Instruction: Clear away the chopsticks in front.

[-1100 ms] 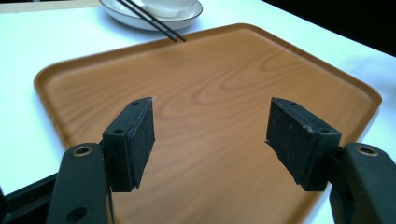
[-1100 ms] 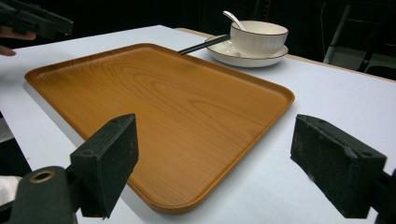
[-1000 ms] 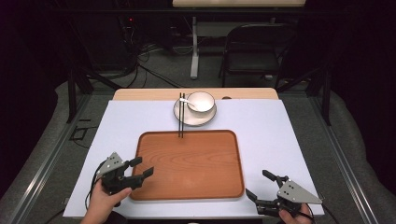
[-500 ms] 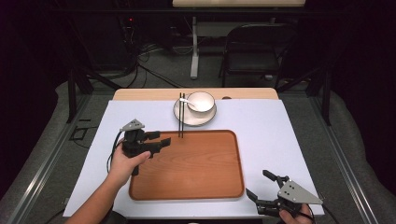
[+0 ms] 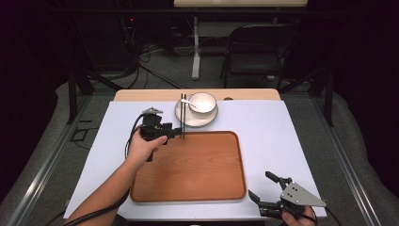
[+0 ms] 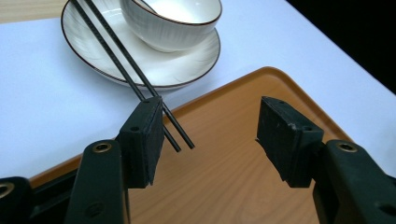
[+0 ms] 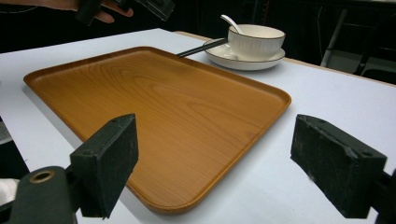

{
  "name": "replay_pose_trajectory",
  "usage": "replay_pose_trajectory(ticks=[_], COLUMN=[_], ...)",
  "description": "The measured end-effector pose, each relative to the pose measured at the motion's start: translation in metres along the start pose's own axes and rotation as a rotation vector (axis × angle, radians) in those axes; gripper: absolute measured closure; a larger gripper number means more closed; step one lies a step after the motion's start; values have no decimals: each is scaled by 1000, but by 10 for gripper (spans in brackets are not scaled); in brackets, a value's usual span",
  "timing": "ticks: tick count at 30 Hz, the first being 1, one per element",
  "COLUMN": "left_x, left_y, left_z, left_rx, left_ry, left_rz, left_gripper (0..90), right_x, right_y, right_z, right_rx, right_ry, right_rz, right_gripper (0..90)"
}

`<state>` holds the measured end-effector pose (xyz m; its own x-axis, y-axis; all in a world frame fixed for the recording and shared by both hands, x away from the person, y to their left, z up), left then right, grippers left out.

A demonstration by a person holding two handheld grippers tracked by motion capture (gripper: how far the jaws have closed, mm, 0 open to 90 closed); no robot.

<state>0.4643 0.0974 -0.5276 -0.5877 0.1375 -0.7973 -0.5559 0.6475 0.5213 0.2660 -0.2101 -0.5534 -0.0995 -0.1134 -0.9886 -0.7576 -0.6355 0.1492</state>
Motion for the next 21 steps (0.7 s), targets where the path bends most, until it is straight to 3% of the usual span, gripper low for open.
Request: replay_pose_trajectory(ticks=[9,15,21], left_x=[-4,-9,-19], left_y=[-15,-23,-33], left_z=[9,17,26], left_rx=[-25,-67,-127], left_ry=[40,71,136], left_rz=[32,61,89], left_gripper=[449,495,561], right_x=[0,0,0], right_y=[0,0,0], right_z=[-1,-1,-1], right_rx=[1,0,-1], right_ry=[5,-1,2], right_rz=[-2,2,2], right_gripper=[142,142,142])
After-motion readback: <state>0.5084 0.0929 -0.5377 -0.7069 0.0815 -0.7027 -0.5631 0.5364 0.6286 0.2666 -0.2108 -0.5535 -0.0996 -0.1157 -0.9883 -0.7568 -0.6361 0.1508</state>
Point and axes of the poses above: each handheld gripper's, and its own axes: y roughly backward along the jaws, x roughly out of its underside, z roughly to its left, the point moved 8 cm from there along -y, roughly forward along the jaws, and after that the axes turned 6 degrees about -z, right-handed, at the moved point
